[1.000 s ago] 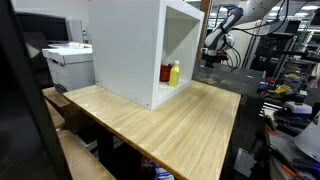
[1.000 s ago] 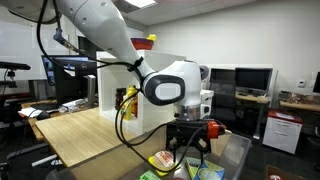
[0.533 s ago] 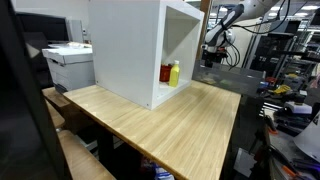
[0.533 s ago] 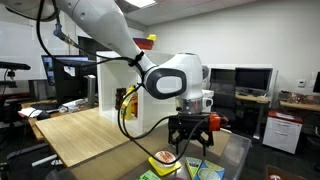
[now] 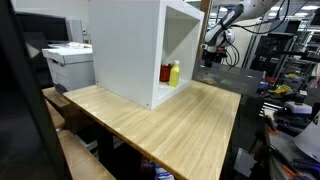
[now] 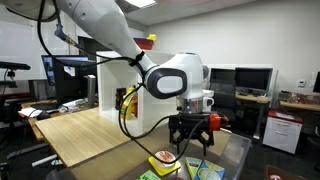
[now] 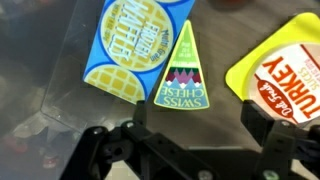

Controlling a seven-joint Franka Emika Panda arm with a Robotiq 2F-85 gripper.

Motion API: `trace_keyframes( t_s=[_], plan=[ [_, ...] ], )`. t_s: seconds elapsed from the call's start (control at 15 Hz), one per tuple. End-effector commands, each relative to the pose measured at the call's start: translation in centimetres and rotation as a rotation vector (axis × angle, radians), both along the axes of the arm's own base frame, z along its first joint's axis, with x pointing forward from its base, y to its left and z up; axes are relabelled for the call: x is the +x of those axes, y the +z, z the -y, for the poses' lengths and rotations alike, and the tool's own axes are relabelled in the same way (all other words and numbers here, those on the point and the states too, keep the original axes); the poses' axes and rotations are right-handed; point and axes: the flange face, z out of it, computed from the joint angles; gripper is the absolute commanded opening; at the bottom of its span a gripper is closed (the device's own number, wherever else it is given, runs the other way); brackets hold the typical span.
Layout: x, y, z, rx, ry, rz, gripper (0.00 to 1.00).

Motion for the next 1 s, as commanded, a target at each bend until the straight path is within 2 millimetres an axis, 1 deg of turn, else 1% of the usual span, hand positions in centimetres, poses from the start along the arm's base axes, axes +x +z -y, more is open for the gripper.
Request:
trace_keyframes(
  t_s=[0.0, 0.07, 0.13, 0.2, 0.27, 0.33, 0.4, 0.47, 0.53, 0.6, 0.67, 0.8, 0.87, 0.93],
  plan=[
    [0.0, -0.1, 0.0, 0.014, -0.030, 0.005, 0.89],
    [0.1, -0.2, -0.1, 0.015, -0.034, 0.006, 0.84],
    [0.1, -0.3, -0.1, 0.017, -0.037, 0.006, 0.96],
    [0.1, -0.4, -0.2, 0.017, -0.040, 0.006, 0.80],
    [0.1, -0.5, -0.2, 0.017, -0.041, 0.004, 0.87],
    [0.1, -0.7, -0.2, 0.018, -0.041, 0.001, 0.97],
    [0.1, -0.9, -0.2, 0.014, -0.045, -0.001, 0.89],
    [0.0, -1.2, -0.2, 0.013, -0.046, -0.005, 0.89],
    [-0.1, -1.5, -0.2, 0.013, -0.048, -0.009, 0.89],
    [-0.1, -1.6, -0.2, 0.014, -0.050, -0.012, 0.93],
    [-0.2, -1.9, -0.1, 0.016, -0.054, -0.014, 0.89],
    [-0.3, -2.4, -0.1, 0.019, -0.060, -0.019, 0.93],
    [-0.4, -2.5, 0.0, 0.020, -0.062, -0.022, 0.92],
    [-0.5, -2.6, 0.1, 0.019, -0.065, -0.023, 0.94]
  ],
)
